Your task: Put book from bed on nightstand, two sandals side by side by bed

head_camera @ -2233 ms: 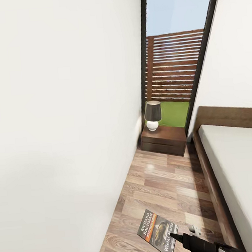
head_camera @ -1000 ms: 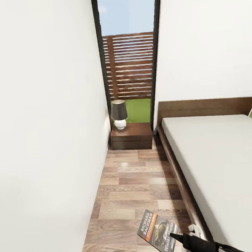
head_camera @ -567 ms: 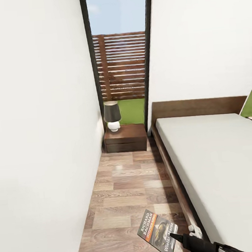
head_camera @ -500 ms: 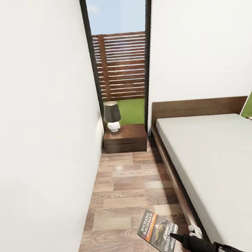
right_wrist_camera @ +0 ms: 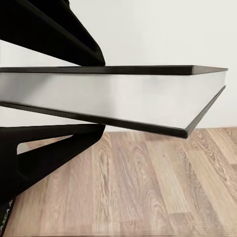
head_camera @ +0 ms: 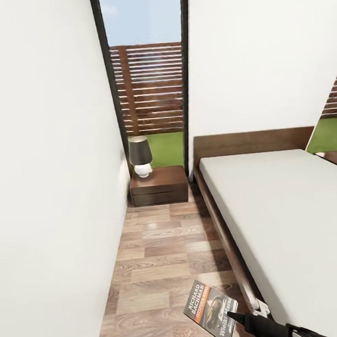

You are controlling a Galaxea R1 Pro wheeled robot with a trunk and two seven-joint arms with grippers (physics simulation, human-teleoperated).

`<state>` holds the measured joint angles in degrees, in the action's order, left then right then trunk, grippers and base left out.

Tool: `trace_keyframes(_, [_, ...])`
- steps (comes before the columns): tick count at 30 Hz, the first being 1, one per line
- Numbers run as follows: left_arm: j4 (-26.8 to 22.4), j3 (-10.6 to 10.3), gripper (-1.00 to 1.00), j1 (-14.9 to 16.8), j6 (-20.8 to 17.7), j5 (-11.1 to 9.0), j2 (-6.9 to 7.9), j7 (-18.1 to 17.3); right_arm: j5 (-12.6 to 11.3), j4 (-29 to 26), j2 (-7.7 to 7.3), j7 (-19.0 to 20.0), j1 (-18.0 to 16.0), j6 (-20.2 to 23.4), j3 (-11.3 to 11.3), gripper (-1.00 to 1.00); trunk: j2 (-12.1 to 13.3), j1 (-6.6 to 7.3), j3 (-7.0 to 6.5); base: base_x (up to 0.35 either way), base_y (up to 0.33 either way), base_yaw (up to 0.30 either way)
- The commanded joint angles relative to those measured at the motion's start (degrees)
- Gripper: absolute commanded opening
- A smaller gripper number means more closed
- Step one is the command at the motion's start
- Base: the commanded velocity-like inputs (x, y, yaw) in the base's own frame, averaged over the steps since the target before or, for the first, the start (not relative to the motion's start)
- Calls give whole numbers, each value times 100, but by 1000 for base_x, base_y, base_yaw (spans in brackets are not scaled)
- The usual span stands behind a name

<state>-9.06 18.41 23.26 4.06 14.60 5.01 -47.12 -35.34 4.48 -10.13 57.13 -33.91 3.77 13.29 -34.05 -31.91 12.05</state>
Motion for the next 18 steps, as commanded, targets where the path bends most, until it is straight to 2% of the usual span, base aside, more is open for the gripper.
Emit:
trace_keyframes(1, [1,40,100,4,42,60,0,-16,-60,18,2,30,-11,41,34,-100,-9,-2,13,0,0,-251])
trace_keyframes(7, [1,40,100,4,42,60,0,-16,-60,16,2,34,-11,44,34,-100,-9,-2,27,0,0,-194])
trace_keyframes(18, [2,40,100,4,42,60,0,-16,-60,18,2,35,-11,44,34,-100,-9,-2,29,21,0,-14])
